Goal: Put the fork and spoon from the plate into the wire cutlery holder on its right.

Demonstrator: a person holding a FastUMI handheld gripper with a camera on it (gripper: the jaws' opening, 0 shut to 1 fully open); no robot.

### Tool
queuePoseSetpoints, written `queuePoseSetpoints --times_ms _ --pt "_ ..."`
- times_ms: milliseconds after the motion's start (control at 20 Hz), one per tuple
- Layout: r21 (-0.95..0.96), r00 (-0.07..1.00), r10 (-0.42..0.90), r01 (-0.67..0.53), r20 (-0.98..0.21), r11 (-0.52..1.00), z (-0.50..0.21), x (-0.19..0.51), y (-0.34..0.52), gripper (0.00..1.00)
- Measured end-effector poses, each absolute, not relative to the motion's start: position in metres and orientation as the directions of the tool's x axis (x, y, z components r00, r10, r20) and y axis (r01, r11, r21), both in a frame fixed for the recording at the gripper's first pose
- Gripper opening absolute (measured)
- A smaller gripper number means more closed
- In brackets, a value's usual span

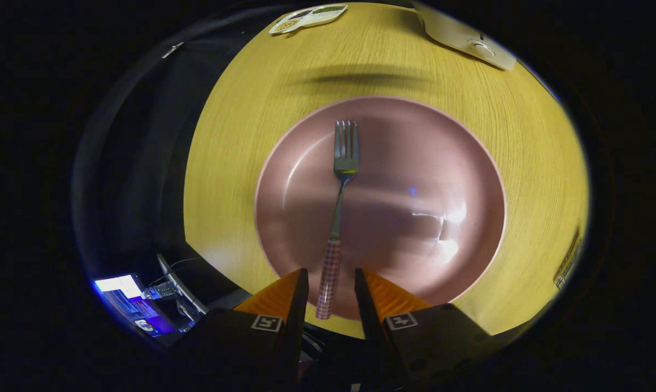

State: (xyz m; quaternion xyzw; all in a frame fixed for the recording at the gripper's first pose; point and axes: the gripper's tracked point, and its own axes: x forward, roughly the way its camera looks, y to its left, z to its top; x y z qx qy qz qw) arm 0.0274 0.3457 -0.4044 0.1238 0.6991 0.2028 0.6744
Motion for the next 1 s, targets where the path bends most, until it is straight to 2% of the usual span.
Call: queuePoseSetpoints --times_ms 100,150,200,450,600,1000 --pt "0.422 -0.046 0.419 -0.095 -0.907 0.902 -0.413 0.027 0.340 0.26" --pt "0.419 -0.042 0.417 -0.084 -0.908 0.904 -0.413 0.030 0.335 0.16" --pt "0.443 -0.046 0.441 -0.066 -0.896 0.894 -0.409 0.030 0.335 0.13" --pt "0.564 -0.030 0.564 -0.035 -0.825 0.825 -0.365 0.031 0.312 0.13" --pt "0.627 -0.007 0.628 -0.064 -0.778 0.776 -0.323 0.027 0.285 0.13" --pt "0.690 0.095 0.699 -0.110 -0.709 0.715 -0.225 0.009 0.175 0.13"
